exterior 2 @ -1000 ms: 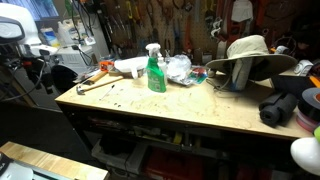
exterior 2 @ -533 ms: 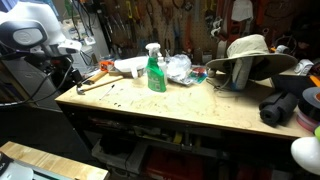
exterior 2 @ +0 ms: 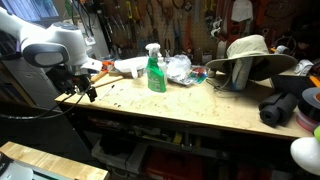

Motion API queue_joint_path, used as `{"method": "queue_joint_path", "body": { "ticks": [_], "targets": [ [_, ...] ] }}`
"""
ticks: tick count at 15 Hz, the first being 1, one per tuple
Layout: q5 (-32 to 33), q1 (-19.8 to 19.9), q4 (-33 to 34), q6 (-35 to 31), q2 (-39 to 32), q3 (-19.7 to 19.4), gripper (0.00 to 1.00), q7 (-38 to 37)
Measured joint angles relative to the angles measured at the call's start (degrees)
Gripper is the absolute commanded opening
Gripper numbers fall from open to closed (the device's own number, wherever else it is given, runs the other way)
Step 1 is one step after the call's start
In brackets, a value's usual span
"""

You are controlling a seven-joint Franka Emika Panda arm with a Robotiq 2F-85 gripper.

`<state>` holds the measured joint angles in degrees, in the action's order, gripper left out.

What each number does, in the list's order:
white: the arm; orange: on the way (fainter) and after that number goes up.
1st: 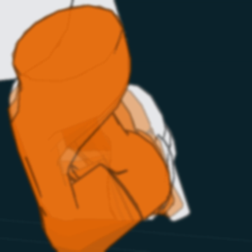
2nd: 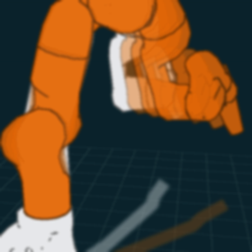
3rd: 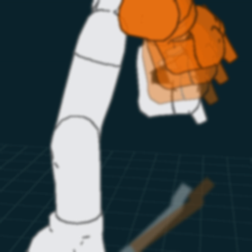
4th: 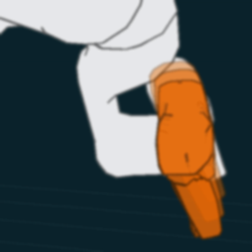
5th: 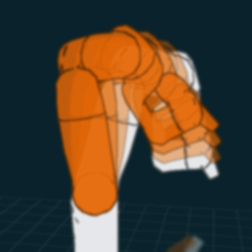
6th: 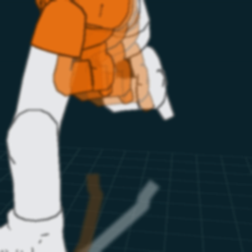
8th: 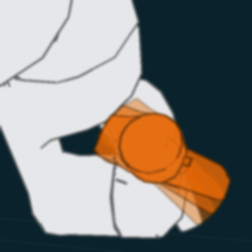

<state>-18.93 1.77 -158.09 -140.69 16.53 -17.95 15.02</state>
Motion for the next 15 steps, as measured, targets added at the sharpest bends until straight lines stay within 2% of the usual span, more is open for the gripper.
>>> {"method": "queue_joint_path", "body": {
  "ticks": [10,15],
  "targets": [
    [-0.2,0.73,0.84,-0.05,-1.44,0.49,1.0,1.38],
    [8.66,1.49,5.36,-2.79,-2.75,5.2,1.0,0.27]
  ]
}}
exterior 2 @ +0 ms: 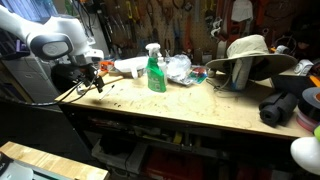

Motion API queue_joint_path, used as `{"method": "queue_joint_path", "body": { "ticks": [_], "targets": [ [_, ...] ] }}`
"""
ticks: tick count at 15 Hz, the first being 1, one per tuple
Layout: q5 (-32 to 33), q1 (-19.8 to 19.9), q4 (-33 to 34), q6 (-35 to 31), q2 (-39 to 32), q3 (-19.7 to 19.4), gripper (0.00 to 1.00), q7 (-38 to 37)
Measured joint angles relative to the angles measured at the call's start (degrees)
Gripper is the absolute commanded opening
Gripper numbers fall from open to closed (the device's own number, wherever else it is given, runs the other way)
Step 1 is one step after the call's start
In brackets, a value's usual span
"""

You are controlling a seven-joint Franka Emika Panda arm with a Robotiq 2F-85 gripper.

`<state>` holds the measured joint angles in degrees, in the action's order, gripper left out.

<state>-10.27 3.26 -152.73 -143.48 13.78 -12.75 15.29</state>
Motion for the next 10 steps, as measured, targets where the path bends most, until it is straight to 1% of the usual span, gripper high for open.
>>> {"method": "queue_joint_path", "body": {
  "ticks": [3,6,10],
  "targets": [
    [5.91,0.51,3.76,-0.12,-2.01,2.66,1.0,-2.65],
    [9.68,0.68,6.88,-0.11,-4.53,4.8,1.0,-6.32],
    [10.08,0.66,9.85,-0.11,-8.5,6.11,1.0,-6.64]
  ]
}}
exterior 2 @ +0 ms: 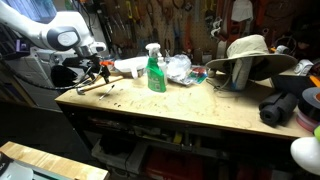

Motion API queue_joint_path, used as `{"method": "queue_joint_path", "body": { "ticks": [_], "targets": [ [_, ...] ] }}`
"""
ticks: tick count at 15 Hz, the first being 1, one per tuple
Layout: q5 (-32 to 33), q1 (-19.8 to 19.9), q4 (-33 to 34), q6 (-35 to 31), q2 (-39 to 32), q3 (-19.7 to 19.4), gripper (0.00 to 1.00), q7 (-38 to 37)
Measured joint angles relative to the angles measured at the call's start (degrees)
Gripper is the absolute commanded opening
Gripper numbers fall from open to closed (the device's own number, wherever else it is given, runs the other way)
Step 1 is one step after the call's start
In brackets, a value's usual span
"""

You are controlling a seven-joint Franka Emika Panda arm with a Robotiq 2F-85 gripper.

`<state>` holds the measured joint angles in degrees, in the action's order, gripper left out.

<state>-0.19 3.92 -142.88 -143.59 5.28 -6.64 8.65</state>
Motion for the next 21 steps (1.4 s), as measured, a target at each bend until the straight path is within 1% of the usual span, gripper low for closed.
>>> {"method": "queue_joint_path", "body": {
  "ticks": [5,7,8,9,11,12,14,15,16,17,19,20,21],
  "targets": [
    [-0.33,0.02,2.42,0.0,-4.85,0.17,1.0,0.82],
    [-0.41,0.02,3.25,-0.01,-6.42,0.18,0.9,1.08],
    [-0.73,0.02,3.63,-0.01,-7.14,0.25,0.8,1.41],
    [-1.04,0.02,3.99,-0.01,-7.78,0.33,0.78,1.64],
    [-1.42,0.02,4.76,-0.01,-9.0,0.57,0.65,1.77],
    [-1.48,0.02,5.12,-0.01,-9.59,0.66,0.62,1.77],
    [-1.57,0.03,5.8,-0.01,-10.62,0.79,0.61,1.77],
    [-1.58,0.03,6.14,-0.01,-11.09,0.81,0.55,1.77],
    [-1.67,0.04,6.48,-0.01,-11.54,0.83,0.55,1.77],
    [-1.84,0.06,6.75,-0.16,-11.92,0.85,0.49,1.8],
    [-2.3,0.07,7.36,-0.77,-12.73,0.96,0.43,1.95],
    [-2.44,0.08,7.65,-1.14,-13.16,1.05,0.37,2.01],
    [-2.63,0.09,7.95,-1.44,-13.58,1.13,0.41,2.11]
  ]
}}
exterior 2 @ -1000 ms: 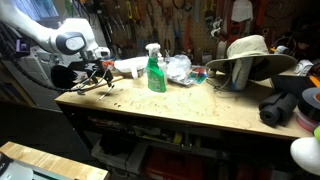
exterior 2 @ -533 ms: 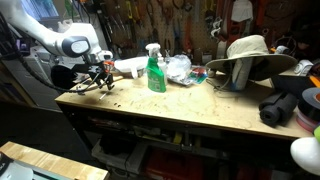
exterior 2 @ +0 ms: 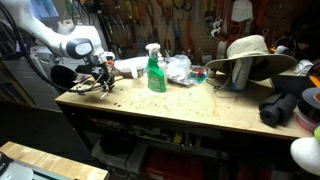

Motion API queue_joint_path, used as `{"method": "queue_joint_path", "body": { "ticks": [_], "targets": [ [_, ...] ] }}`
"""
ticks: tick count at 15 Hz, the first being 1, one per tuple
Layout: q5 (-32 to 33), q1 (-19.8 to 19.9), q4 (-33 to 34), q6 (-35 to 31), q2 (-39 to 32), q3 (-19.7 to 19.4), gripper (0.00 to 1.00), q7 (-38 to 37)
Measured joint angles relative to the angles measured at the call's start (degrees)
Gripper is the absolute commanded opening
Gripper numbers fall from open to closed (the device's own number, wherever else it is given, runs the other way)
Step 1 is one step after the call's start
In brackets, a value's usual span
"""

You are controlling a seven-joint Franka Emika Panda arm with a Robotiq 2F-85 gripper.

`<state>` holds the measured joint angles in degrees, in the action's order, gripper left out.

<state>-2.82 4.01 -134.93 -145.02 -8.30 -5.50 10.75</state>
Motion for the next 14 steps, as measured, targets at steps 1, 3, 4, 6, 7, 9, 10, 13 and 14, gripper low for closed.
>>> {"method": "queue_joint_path", "body": {
  "ticks": [1,3,4,6,7,9,10,13,14],
  "targets": [
    [-0.27,0.04,0.25,-0.24,-0.41,0.12,0.41,0.23],
    [-0.84,0.25,0.77,-0.62,-1.15,0.48,0.35,0.92],
    [-1.03,0.36,1.01,-0.73,-1.48,0.64,0.34,1.18],
    [-1.17,0.51,1.51,-0.85,-2.08,0.85,0.29,1.55],
    [-1.17,0.56,1.68,-0.89,-2.29,0.9,0.11,1.6],
    [-1.17,0.64,2.02,-0.9,-2.62,0.99,0.0,1.67],
    [-1.17,0.68,2.2,-0.9,-2.7,1.02,0.0,1.69],
    [-1.17,0.75,2.79,-0.9,-2.69,1.06,0.02,1.77],
    [-1.17,0.79,3.01,-0.9,-2.63,1.09,0.02,1.91]
  ]
}}
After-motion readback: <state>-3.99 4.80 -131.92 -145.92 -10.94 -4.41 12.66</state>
